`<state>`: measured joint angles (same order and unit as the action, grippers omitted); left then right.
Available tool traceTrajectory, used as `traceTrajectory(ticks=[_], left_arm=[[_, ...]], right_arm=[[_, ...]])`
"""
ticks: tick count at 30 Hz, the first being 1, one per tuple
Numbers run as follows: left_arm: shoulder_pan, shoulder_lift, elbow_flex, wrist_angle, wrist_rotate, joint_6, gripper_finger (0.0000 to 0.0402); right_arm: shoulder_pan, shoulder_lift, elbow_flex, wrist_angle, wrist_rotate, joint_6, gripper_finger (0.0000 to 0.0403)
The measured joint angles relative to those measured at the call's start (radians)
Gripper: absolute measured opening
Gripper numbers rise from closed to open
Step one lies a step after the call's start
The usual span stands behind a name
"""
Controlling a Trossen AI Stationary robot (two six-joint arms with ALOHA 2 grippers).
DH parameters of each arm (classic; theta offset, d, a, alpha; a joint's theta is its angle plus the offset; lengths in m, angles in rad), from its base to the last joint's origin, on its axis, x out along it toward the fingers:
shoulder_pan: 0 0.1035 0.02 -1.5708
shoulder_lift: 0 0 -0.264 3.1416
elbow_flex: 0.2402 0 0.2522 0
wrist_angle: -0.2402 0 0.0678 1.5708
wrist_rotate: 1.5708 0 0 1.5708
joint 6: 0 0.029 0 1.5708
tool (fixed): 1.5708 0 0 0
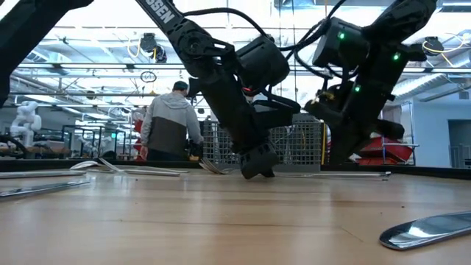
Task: Sort silverware
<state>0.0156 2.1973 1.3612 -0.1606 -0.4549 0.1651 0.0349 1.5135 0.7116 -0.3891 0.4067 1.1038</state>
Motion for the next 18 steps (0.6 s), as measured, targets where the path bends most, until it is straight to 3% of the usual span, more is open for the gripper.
traceTrajectory(ticks=[5, 9, 18], left_arm=[[0.003, -0.031, -0.005, -0.029, 0.009, -0.003, 0.0003], [0.014, -0.07, -0.007, -0.068, 0.021, -0.031, 0.0002], [0.033, -0.086, -0.005, -0.073, 0.084, -0.056, 0.0001]], right_arm=[[0.016, -0.144, 0.0, -0.088, 0.047, -0.058, 0.0], [0.023, -0.245, 0.001, -0.276, 0.031, 0.007, 0.0], [0.04, -0.195, 0.0, -0.224, -0.011, -0.009, 0.0]])
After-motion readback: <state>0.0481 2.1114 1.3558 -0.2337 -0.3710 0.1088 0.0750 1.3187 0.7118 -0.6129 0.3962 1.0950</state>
